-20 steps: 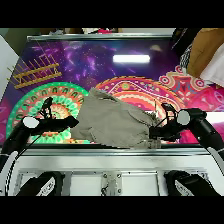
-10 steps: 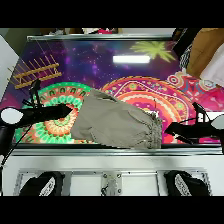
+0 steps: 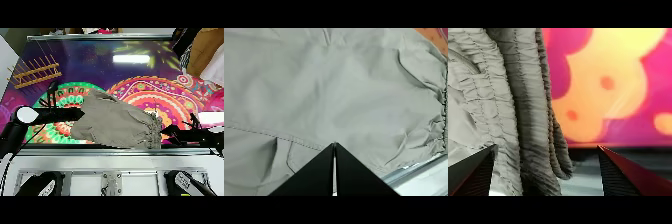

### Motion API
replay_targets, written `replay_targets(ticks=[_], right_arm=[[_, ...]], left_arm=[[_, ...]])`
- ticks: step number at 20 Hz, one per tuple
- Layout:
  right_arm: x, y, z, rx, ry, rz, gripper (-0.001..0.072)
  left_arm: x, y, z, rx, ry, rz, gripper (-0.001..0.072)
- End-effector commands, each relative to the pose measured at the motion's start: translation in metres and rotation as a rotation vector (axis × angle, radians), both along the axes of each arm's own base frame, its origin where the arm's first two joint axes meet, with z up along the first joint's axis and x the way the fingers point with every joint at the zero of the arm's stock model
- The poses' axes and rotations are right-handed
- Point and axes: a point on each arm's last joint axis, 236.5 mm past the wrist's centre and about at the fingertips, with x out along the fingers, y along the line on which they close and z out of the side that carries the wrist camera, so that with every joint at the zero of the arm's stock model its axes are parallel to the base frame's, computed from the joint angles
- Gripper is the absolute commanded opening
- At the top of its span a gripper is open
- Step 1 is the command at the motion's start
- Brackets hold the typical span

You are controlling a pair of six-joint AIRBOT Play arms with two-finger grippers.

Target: Fold the clothes and pants, and hang the long-sleeved shirts on hangers.

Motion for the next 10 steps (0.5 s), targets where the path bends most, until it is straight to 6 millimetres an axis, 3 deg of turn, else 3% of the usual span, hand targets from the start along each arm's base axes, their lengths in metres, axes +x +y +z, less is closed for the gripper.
replay_targets(ticks=[1,4,10], right_arm=[[0.005,0.020,-0.016,0.041,-0.005,0.059,0.0719],[0.019,0.039,-0.022,0.044,-0.025,0.068,0.0718],[0.043,0.088,-0.022,0.061,-0.095,0.096,0.0707]], left_arm=[[-0.003,-0.017,-0.012,-0.007,0.045,-0.020,0.0012],[-0.005,-0.020,-0.013,-0.008,0.049,-0.022,0.0011],[0.001,-0.017,0.012,-0.023,-0.047,0.000,0.0012]])
